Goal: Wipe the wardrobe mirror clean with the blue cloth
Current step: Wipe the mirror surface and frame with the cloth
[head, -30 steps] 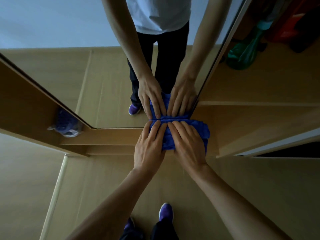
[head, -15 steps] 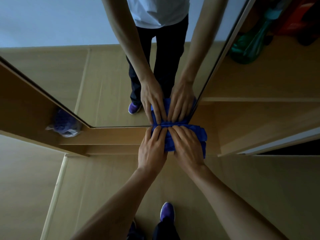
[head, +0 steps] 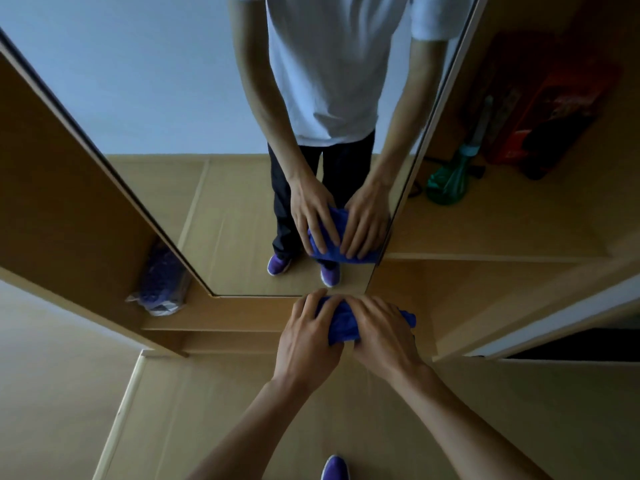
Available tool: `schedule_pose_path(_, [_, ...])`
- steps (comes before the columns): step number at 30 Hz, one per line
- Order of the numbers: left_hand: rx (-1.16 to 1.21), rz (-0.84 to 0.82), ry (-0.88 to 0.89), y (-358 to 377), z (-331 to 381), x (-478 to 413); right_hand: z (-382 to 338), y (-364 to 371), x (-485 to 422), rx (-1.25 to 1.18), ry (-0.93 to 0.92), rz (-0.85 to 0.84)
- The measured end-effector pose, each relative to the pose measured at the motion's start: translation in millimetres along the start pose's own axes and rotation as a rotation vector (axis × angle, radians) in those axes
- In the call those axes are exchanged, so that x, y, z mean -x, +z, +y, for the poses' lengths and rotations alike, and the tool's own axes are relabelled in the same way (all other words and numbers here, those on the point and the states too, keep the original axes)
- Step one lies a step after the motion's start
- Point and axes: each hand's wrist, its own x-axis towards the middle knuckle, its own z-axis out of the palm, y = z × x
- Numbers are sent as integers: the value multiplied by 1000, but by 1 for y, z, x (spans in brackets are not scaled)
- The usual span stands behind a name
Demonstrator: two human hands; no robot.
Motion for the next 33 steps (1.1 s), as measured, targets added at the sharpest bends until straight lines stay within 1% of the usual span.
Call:
schedule_pose_path(6, [-1,149,137,-74,33,-7,-25,-73,-3,-4,-68,104])
schedule_pose_path(12, [15,315,260,-142,67,-21,-52,-154,-11,82,-141,295])
schedule_pose_path(17, [16,457,338,-190,93,-31,-76,-208,-19,148,-191,431])
schedule_pose_path(27, [12,612,488,-276,113,-47,-121,-291,-24,264,-276,695])
schedule_pose_path(33, [12,687,579,-332,131,-53,-154,-341,-25,327,-301,787])
